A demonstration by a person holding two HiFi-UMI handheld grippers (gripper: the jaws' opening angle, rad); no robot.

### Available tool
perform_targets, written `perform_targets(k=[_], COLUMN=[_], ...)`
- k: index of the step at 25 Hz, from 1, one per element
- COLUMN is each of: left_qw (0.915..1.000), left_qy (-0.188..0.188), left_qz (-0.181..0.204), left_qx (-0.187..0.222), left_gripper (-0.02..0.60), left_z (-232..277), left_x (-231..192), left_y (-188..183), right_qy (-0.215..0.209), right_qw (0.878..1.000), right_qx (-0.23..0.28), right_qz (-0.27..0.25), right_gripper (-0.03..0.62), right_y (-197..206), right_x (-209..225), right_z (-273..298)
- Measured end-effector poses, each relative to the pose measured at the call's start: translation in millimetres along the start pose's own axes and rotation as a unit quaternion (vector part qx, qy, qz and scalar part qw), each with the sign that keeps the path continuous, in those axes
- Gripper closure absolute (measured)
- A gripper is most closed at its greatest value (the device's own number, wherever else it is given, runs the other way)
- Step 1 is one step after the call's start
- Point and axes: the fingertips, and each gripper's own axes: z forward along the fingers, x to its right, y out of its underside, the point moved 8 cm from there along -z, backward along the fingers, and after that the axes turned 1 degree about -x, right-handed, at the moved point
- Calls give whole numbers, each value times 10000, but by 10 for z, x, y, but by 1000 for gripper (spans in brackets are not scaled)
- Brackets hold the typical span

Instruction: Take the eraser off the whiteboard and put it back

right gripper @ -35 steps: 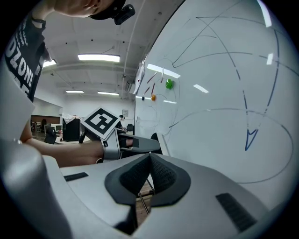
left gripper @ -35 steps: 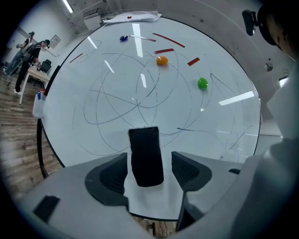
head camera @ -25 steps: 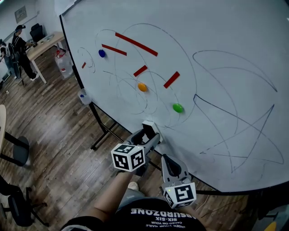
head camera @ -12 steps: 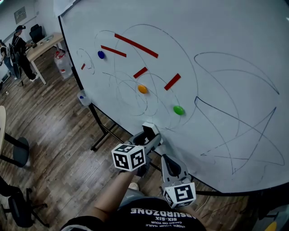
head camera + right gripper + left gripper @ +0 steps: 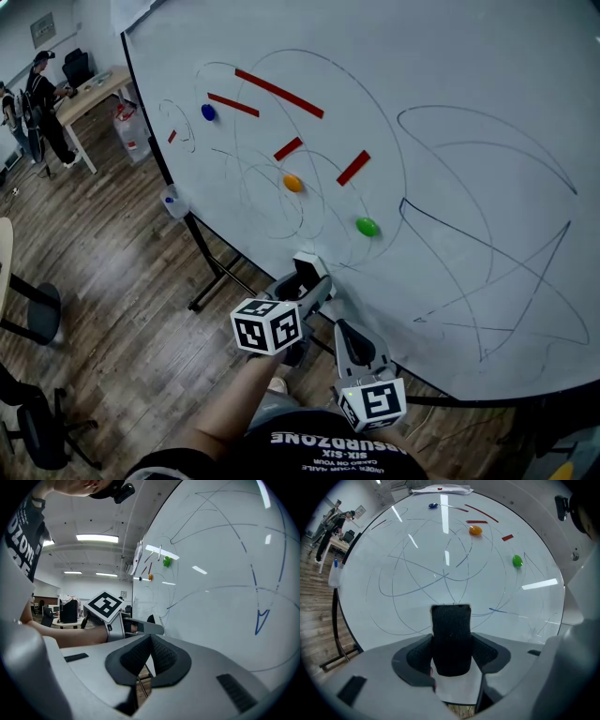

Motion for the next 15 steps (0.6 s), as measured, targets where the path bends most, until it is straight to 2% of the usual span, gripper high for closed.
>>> perform_targets(k=[15], left_qw=[9998], left_qy=[-180], left_qz=[-15], left_qx=[121], left_gripper=[339], left_z=[-232], left_x=[100], left_y=[72], right_qy=[-231], right_qw=[9997], right_qx=[-2], right_qz=[11], right_gripper=[595], right_y=[13], right_x=[-47], right_z=[-136])
